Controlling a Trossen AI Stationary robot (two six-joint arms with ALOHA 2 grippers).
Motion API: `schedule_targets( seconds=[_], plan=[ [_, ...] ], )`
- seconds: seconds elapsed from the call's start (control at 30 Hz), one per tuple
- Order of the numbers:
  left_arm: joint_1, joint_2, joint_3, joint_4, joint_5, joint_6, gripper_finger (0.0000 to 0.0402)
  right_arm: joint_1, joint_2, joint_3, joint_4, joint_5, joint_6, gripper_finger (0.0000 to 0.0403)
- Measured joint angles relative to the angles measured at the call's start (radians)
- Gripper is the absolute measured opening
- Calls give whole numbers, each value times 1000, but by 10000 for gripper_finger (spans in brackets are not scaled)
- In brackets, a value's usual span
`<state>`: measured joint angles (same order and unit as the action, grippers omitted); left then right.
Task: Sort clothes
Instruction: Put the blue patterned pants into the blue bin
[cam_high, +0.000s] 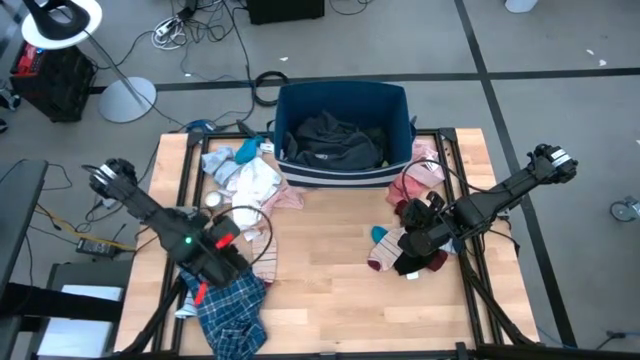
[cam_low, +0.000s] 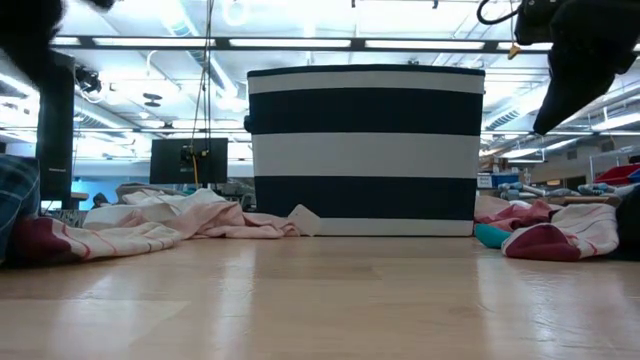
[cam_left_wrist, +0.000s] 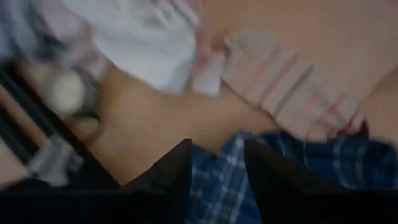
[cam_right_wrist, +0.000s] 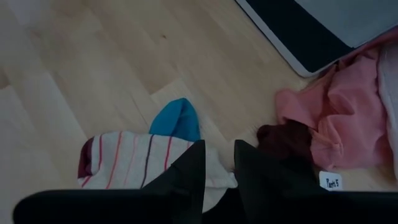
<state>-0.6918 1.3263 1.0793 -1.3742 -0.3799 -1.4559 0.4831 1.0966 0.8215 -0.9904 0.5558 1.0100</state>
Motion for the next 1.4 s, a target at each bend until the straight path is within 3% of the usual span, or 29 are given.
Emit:
schedule_targets(
  seconds=[0.23,0.5,0.6,0.67,0.73,0.83,1.13,1.4],
  plan=[
    [-60,-105,-282,331,68,-94,151,0,0,0,10,-1,-6,84],
    [-61,-111,-581,743,245,-124,150,0,0,0,10,-2,-11,84],
    [-61,-118,-643,883,298,-190,123,-1,0,0,10,-1,-18,84],
    [-63,-124,-641,872,300,-191,75,-1,0,0,11,-1,-19,84],
    [-63,-142,-615,838,281,-142,23,-2,0,0,13,1,-19,84],
    [-59,-175,-529,692,215,-121,7,-3,0,0,14,3,-19,84],
    [-61,-194,-95,206,-9,-44,1,-7,0,0,20,5,-19,84],
    [-52,-194,225,63,-295,155,1,-8,0,0,23,7,-21,84]
  ],
)
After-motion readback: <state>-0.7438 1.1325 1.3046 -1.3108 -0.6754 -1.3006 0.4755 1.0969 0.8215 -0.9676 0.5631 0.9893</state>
